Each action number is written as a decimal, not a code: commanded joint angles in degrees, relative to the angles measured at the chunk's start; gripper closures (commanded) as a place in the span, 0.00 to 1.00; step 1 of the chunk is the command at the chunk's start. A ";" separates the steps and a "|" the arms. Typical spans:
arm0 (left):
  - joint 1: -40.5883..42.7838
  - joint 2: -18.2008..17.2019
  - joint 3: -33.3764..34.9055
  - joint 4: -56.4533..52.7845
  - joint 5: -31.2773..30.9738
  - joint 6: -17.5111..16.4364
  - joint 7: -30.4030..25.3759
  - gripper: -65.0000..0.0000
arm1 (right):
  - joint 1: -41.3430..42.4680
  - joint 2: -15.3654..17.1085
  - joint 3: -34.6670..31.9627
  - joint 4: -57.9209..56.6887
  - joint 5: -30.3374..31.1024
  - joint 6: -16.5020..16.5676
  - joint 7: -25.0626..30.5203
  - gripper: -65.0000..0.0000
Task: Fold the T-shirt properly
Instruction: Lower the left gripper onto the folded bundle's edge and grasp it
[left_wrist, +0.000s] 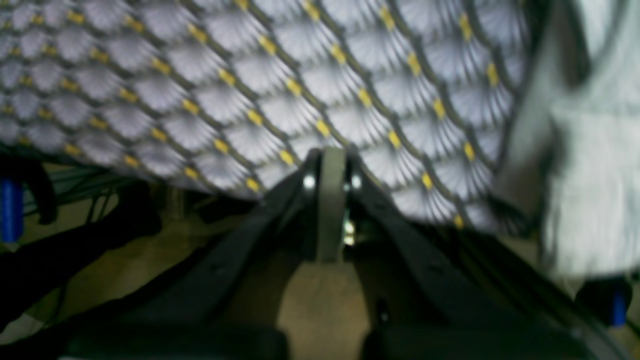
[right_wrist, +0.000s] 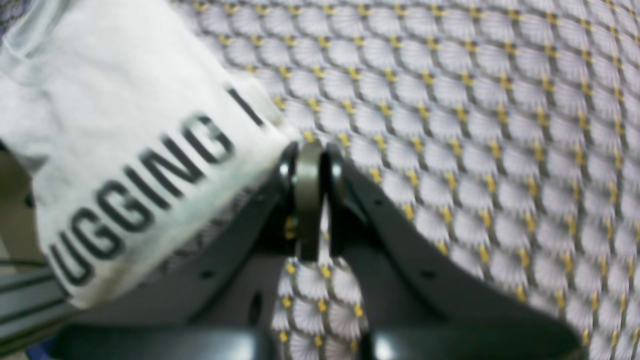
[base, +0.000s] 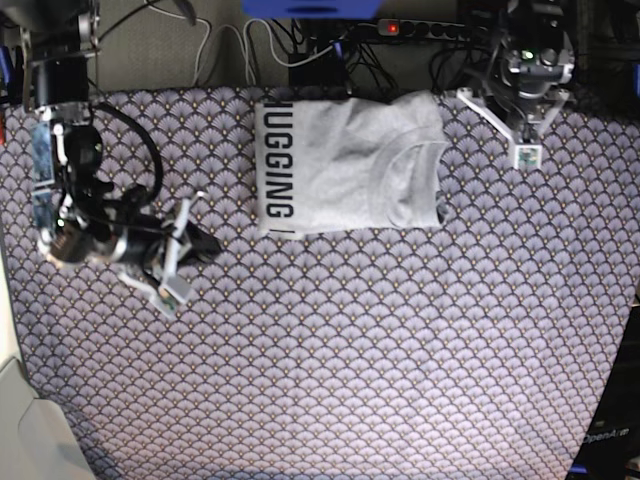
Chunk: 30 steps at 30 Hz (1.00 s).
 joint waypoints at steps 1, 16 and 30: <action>0.40 -0.40 0.92 1.04 0.36 0.03 -0.68 0.99 | -0.09 0.35 0.82 0.75 1.09 0.21 0.85 1.00; -0.21 0.04 14.72 0.43 0.36 0.30 -0.68 0.99 | -8.27 0.35 1.43 1.19 1.18 0.21 0.85 1.00; -6.72 0.39 14.37 -6.26 -0.08 0.39 -0.68 0.99 | -10.73 0.27 1.35 1.28 1.27 0.21 0.76 1.00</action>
